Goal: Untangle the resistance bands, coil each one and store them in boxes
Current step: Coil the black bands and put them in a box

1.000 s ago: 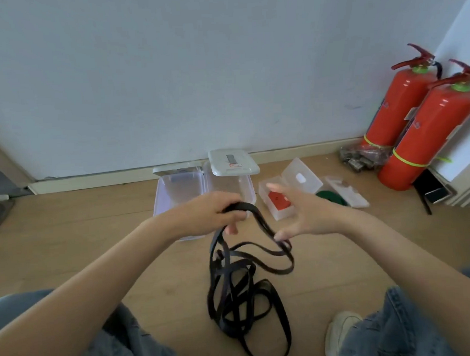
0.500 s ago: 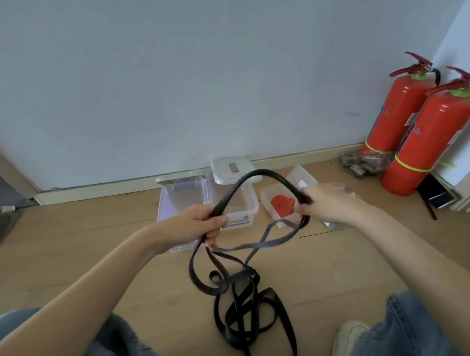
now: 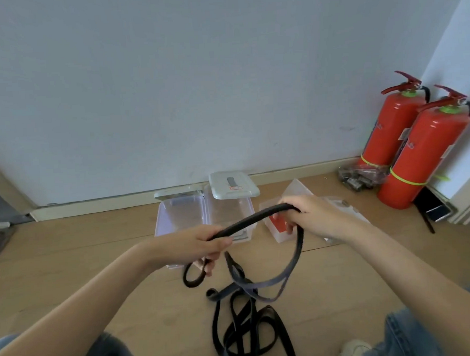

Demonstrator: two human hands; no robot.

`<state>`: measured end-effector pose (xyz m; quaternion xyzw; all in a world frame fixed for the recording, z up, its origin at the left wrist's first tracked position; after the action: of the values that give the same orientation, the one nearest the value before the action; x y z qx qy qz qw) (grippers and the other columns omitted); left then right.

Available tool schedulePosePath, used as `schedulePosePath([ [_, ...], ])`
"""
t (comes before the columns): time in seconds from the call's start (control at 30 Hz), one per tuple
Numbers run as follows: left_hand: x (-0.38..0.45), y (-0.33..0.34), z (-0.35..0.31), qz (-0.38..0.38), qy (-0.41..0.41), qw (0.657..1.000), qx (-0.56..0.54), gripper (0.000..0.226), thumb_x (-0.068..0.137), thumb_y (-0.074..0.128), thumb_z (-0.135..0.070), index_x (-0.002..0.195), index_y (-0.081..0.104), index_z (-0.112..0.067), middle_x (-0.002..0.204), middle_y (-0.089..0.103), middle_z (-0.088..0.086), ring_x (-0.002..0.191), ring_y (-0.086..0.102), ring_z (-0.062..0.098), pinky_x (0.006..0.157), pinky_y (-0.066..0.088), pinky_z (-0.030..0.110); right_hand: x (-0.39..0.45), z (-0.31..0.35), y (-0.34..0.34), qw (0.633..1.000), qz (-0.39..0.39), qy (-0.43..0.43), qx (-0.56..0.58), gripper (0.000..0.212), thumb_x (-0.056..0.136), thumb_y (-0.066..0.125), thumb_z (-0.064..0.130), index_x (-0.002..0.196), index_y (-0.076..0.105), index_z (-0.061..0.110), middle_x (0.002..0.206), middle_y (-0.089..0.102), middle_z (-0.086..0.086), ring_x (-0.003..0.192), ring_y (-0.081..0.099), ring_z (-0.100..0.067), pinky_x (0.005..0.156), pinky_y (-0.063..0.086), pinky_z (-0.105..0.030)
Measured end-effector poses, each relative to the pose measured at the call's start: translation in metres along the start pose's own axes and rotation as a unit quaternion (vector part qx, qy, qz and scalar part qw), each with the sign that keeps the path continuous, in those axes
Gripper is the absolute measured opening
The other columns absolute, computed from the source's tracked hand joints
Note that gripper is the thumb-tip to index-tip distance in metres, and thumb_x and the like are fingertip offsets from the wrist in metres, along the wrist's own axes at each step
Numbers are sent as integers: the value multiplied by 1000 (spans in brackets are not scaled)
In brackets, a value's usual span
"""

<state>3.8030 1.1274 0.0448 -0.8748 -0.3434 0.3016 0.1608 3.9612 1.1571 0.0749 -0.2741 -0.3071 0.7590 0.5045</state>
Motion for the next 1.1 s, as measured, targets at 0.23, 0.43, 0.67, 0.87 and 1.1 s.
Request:
schedulePosePath([
  [0.23, 7, 4, -46, 30, 73, 996, -45, 23, 99, 39, -31, 93, 60, -23, 53, 31, -12, 44, 25, 4, 41, 26, 13, -14, 12, 48, 983, 143, -35, 111, 89, 74, 77, 29, 143, 21, 38, 138, 42, 15, 128, 40, -2, 108, 30, -26],
  [0.43, 15, -3, -33, 7, 41, 989, -145, 29, 98, 40, -31, 87, 56, -10, 57, 49, -7, 49, 47, 6, 53, 45, 17, -13, 40, 14, 981, 17, -117, 154, 40, 93, 48, 1, 118, 47, 33, 81, 58, -6, 67, 52, -17, 64, 47, -28],
  [0.67, 21, -22, -15, -84, -17, 958, -273, 34, 99, 40, -31, 83, 62, -10, 53, 41, -9, 42, 31, 3, 36, 26, 12, -12, 31, 11, 988, 30, -98, 114, 26, 90, 58, 10, 104, 52, 31, 87, 60, -11, 64, 54, -10, 57, 43, -19],
  [0.87, 27, -6, -25, -46, 2, 941, -335, 20, 99, 42, -21, 85, 53, -12, 51, 45, -8, 41, 35, 2, 36, 29, 12, -9, 41, 14, 981, -32, -125, 146, 27, 84, 66, 13, 98, 46, 26, 79, 61, -1, 64, 58, -12, 64, 50, -27],
  [1.1, 13, -28, -23, -132, 45, 984, -112, 14, 87, 61, -35, 90, 70, -25, 92, 73, -5, 94, 66, 20, 91, 45, 37, -13, 41, -8, 979, -122, -129, 100, 19, 85, 65, 14, 92, 66, 32, 82, 69, -1, 75, 64, -13, 72, 53, -32],
])
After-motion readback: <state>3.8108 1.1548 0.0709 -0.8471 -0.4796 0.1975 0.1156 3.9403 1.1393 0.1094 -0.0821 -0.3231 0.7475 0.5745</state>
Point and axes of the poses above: each hand's wrist, its own x-axis towards the middle knuckle, its own y-axis out of the palm, z = x × y, the point moved 9 cm from there along x, towards the middle knuckle
